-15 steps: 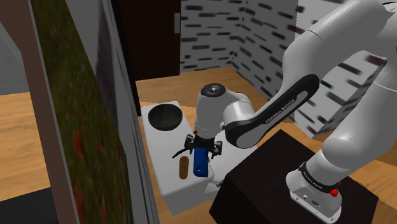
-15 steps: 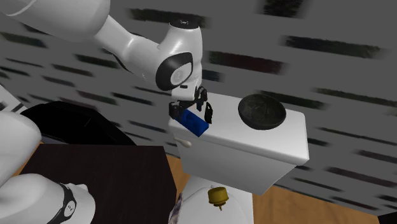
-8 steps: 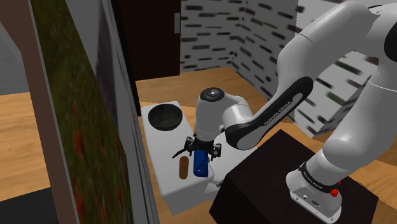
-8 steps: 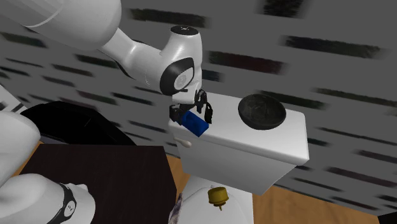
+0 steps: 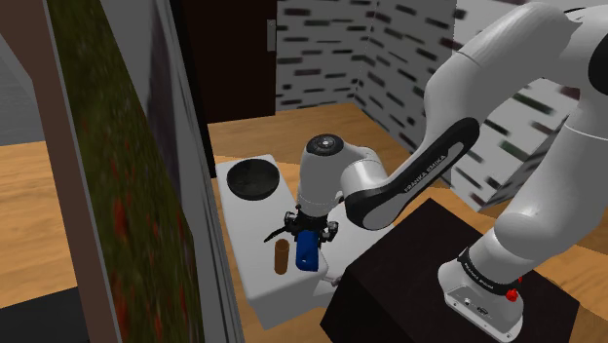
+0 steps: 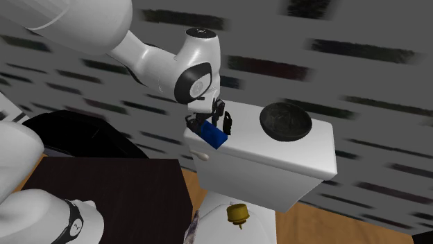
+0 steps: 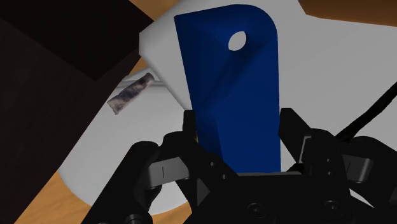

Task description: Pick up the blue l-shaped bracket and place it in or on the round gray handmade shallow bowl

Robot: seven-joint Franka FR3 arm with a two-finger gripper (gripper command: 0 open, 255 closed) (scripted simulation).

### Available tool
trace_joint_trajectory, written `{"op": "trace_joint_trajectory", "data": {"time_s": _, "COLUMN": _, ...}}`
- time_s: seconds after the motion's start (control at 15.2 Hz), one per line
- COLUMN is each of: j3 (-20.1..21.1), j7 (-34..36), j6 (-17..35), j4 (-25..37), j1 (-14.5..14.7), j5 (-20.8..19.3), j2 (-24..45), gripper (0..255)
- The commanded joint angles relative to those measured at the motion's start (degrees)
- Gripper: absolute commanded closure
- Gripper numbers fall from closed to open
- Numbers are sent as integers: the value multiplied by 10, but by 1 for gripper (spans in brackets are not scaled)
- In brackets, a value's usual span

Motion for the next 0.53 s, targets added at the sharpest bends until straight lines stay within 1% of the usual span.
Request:
{"op": "trace_joint_trajectory", "data": {"time_s": 0.0, "j3": 0, "j7": 0, "j6": 0, "j4": 0, "j1": 0, "j5": 0, "j2": 0, "gripper": 255}}
{"op": "trace_joint_trajectory", "data": {"time_s": 0.2, "j3": 0, "j7": 0, "j6": 0, "j4": 0, "j1": 0, "j5": 0, "j2": 0, "gripper": 255}}
{"op": "trace_joint_trajectory", "data": {"time_s": 0.46, "j3": 37, "j7": -44, "j6": -22, "j4": 0, "j1": -30, "j5": 62, "j2": -42, "gripper": 255}}
